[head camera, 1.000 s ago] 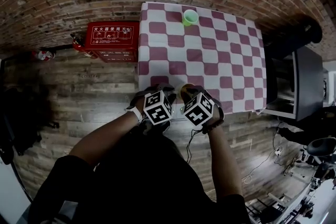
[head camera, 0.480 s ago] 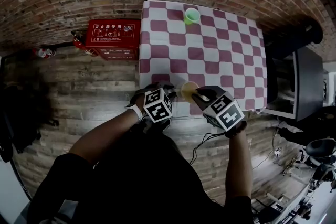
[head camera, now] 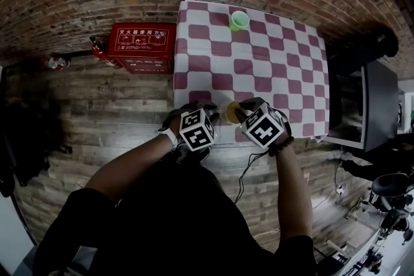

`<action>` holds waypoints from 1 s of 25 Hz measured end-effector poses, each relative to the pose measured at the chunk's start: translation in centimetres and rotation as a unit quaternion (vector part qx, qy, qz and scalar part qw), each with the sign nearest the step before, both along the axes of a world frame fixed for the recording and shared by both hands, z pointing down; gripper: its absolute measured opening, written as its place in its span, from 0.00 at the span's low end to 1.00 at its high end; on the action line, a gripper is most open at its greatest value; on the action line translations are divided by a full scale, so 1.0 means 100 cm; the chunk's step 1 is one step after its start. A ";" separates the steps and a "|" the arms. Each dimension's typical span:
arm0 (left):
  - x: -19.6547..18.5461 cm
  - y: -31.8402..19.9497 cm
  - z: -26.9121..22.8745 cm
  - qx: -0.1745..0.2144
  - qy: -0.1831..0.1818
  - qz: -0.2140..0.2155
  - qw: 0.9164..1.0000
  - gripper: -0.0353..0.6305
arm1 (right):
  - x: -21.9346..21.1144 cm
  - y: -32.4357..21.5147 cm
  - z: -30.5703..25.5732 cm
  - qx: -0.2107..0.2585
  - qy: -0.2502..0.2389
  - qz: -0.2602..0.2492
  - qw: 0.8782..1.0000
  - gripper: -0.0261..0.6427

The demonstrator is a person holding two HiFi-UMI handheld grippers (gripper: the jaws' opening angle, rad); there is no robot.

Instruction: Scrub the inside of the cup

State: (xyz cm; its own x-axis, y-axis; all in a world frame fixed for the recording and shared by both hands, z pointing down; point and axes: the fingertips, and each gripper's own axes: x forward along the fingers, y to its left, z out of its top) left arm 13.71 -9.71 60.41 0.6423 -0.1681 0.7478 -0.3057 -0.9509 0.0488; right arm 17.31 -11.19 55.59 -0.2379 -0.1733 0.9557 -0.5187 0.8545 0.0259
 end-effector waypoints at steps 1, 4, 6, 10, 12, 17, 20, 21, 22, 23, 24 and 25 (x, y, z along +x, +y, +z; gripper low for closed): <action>0.000 0.000 0.000 0.001 0.000 0.000 1.000 0.19 | -0.002 0.001 0.012 -0.001 0.013 -0.004 1.000 0.14; -0.001 0.000 0.000 0.002 -0.001 0.001 1.000 0.19 | -0.005 0.008 0.039 -0.006 0.040 -0.026 0.999 0.14; -0.001 0.000 -0.001 0.003 -0.001 0.001 1.000 0.19 | -0.008 0.013 0.045 -0.011 0.029 -0.041 0.999 0.15; -0.003 0.001 -0.002 0.000 0.004 -0.003 1.000 0.19 | -0.009 0.018 0.019 -0.020 -0.012 -0.044 0.999 0.14; -0.004 0.001 -0.002 -0.003 0.005 -0.006 1.000 0.19 | -0.010 0.018 -0.008 -0.017 -0.030 -0.043 0.998 0.15; -0.004 0.003 -0.001 -0.005 0.006 -0.006 1.000 0.19 | -0.009 0.022 -0.078 0.006 -0.062 -0.038 0.997 0.14; -0.003 0.002 -0.003 -0.002 0.008 -0.006 1.000 0.19 | 0.005 0.008 -0.094 0.047 -0.048 0.024 0.997 0.14; -0.002 0.002 -0.003 -0.002 0.008 -0.007 1.000 0.19 | 0.009 0.005 -0.090 0.051 -0.041 0.047 0.997 0.14; -0.002 0.002 -0.004 -0.002 0.008 -0.007 1.000 0.19 | 0.012 0.004 -0.081 0.050 -0.036 0.067 0.996 0.14; -0.002 0.002 -0.004 -0.002 0.008 -0.006 1.000 0.19 | 0.013 0.004 -0.070 0.043 -0.034 0.087 0.995 0.14; -0.001 0.002 -0.004 -0.002 0.007 -0.006 1.000 0.19 | 0.013 0.005 -0.056 0.035 -0.036 0.106 0.993 0.15; -0.001 0.003 -0.004 -0.002 0.007 -0.005 1.000 0.19 | 0.012 0.006 -0.043 0.029 -0.038 0.125 0.991 0.14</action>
